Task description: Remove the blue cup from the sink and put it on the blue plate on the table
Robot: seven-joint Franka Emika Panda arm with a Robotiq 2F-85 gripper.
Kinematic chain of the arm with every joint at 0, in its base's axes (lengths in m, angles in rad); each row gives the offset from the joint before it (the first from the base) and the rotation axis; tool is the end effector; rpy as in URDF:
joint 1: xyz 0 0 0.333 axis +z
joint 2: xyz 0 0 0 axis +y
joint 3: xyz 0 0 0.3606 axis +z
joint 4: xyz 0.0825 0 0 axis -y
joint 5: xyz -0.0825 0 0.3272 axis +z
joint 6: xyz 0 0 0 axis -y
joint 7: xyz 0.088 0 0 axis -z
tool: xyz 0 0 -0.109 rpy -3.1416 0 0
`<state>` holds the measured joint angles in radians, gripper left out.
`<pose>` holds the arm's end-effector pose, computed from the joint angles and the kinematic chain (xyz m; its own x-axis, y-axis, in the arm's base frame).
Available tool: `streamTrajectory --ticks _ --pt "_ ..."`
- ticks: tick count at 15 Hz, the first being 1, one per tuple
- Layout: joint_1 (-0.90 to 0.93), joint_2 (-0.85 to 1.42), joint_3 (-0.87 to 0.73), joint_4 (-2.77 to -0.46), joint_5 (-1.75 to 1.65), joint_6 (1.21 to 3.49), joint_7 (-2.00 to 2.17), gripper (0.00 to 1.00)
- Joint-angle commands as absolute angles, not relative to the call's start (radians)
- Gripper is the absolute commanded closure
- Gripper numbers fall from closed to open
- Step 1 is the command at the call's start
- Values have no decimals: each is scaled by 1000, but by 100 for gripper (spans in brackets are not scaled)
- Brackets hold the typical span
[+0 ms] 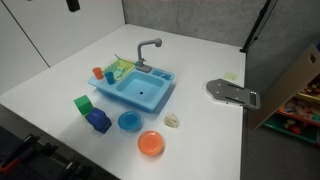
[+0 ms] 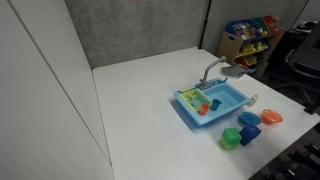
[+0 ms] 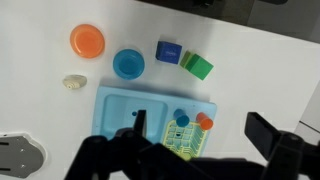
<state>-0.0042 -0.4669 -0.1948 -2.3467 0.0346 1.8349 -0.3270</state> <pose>0.3247 -0.0755 0.5553 0.9899 0.1411 -0.0119 0.1383 -0.9817 -0.1306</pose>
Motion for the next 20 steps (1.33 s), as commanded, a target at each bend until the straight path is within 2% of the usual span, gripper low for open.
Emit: streamTrajectory --ticks 1,10,20 --pt "-17 -389 -159 -2211 48 1751 -258 0" --pt "-7 -102 -78 -1968 38 1748 -126 0" --pt "9 174 -9 -1930 8 2000 -45 0"
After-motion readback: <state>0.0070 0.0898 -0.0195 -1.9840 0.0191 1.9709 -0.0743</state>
